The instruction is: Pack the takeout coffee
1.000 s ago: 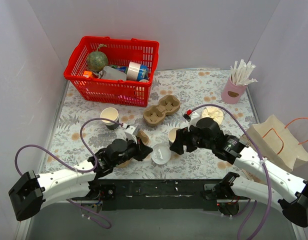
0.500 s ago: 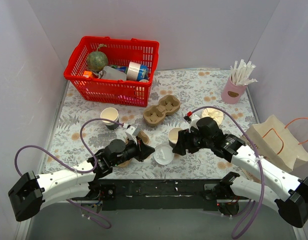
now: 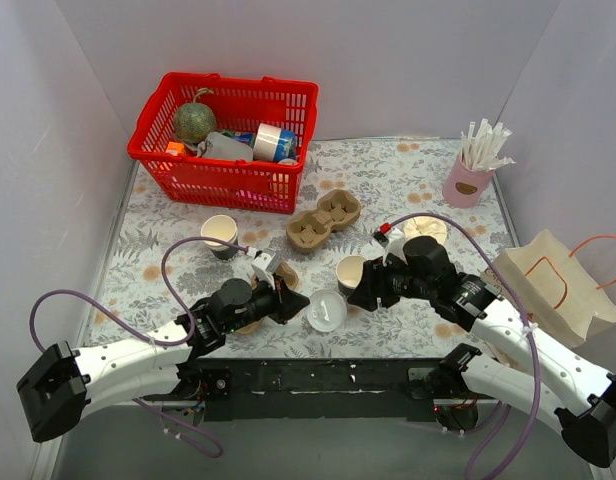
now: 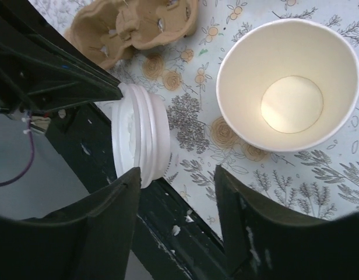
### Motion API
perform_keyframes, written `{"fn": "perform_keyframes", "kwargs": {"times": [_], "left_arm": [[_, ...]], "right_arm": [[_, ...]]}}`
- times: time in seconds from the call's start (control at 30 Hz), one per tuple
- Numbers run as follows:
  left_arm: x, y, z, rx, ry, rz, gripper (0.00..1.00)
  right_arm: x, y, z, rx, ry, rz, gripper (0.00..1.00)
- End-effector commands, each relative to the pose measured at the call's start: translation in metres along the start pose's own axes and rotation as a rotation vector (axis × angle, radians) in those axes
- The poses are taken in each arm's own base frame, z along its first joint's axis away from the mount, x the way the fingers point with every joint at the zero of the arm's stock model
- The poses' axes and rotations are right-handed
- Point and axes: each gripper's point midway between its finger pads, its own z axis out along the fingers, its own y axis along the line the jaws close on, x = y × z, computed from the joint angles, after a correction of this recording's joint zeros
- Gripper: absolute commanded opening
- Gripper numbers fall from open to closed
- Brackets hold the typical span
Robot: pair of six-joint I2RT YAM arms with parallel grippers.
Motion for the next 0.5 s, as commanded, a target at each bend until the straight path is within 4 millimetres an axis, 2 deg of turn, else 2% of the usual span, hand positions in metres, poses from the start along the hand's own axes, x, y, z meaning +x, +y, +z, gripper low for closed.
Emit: {"fn": "perform_keyframes", "kwargs": {"times": [0.0, 0.17, 0.47], "left_arm": [[0.007, -0.001, -0.002, 0.018, 0.012, 0.005, 0.0], [0.003, -0.012, -0.003, 0.082, -0.02, -0.017, 0.0], [0.003, -0.015, -0.004, 0.104, -0.025, -0.025, 0.0]], "right_arm": [[-0.01, 0.016, -0.003, -0.093, -0.05, -0.05, 0.58], [0.006, 0.029, -0.002, -0.2, 0.04, -0.002, 0.56], [0.015, 0.021, 0.003, -0.208, 0.074, 0.042, 0.57]]}}
